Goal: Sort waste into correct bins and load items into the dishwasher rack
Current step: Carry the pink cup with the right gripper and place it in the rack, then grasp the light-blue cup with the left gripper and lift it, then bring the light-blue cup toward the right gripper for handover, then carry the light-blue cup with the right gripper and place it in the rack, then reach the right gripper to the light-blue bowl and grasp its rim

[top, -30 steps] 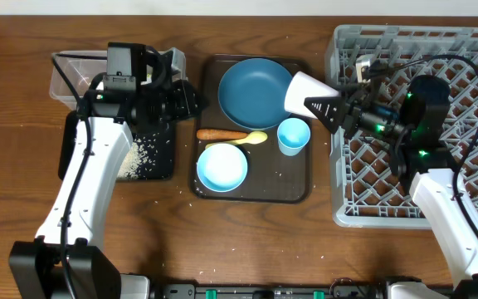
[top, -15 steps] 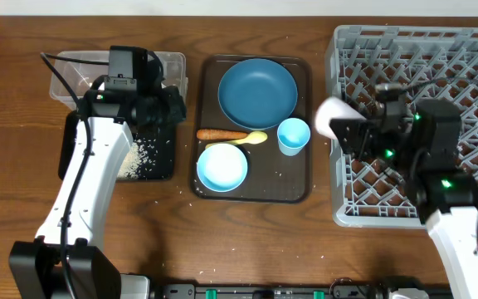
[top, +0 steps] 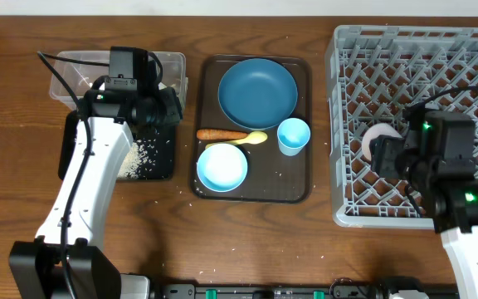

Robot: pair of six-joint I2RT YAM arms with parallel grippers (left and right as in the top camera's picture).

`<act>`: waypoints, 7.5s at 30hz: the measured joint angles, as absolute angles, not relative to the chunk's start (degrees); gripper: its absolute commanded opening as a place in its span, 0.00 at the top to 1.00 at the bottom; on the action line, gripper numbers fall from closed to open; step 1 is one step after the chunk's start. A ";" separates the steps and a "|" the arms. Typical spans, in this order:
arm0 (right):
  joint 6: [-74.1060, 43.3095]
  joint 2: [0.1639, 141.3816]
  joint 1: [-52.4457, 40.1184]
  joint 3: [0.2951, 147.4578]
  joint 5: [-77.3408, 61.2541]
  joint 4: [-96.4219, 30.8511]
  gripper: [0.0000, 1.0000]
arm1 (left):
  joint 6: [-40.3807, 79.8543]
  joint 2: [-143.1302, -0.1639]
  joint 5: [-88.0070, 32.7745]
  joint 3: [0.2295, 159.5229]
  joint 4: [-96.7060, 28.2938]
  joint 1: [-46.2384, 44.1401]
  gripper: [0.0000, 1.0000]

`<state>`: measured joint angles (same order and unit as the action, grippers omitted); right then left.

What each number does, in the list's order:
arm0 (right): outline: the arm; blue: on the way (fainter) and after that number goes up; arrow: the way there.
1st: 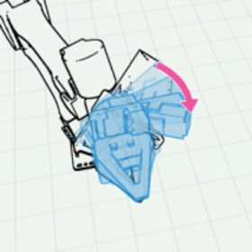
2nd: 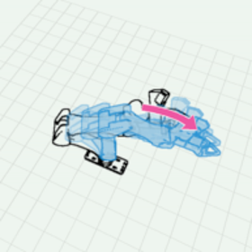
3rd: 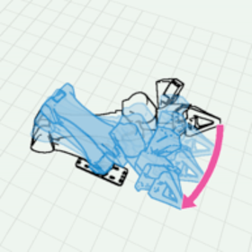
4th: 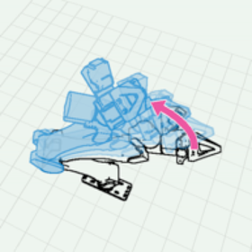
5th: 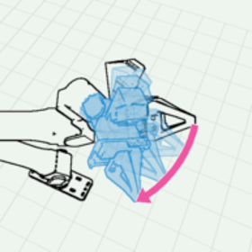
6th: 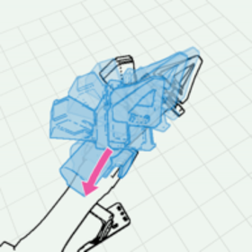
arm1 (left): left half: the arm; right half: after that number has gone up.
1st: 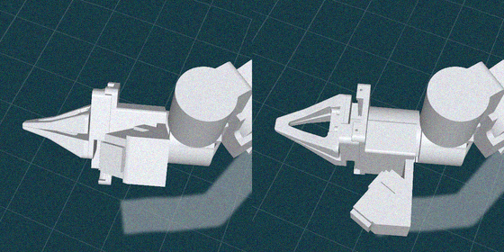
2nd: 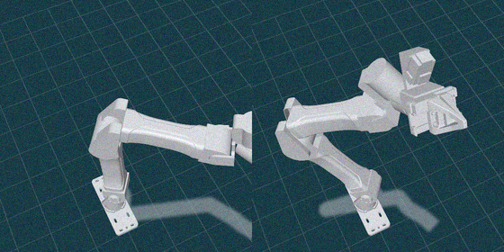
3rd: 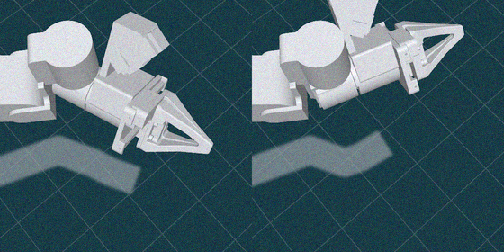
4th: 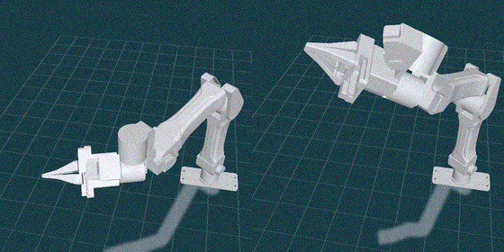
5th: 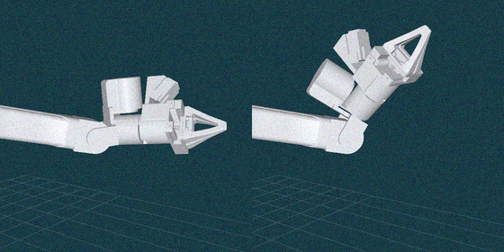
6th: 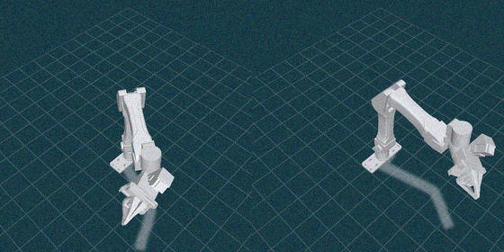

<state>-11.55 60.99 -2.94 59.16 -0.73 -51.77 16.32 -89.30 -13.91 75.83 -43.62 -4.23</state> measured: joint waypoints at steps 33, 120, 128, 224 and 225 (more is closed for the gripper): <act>-12.69 84.03 -2.94 60.05 -1.58 -50.41 0.10 | 12.12 -89.32 -13.13 75.83 -46.06 -6.07 0.77; 3.27 79.81 -15.94 75.24 -56.23 -23.55 0.09 | 25.96 -93.97 -88.42 75.68 -16.03 -8.25 0.94; 5.08 81.73 -16.34 75.24 -61.34 -21.10 0.12 | 27.51 -93.97 -88.60 75.68 -16.03 -8.25 0.94; -8.84 92.38 20.14 75.26 -6.35 -70.67 0.19 | 18.98 -94.00 -35.57 75.68 -36.16 -6.46 0.57; -8.97 92.44 20.14 75.26 -6.48 -70.91 0.14 | 18.98 -94.00 -35.57 75.66 -36.29 -6.46 0.57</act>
<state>-8.97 92.44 20.14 75.26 -6.48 -70.91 18.98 -94.00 -35.57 75.66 -36.29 -6.46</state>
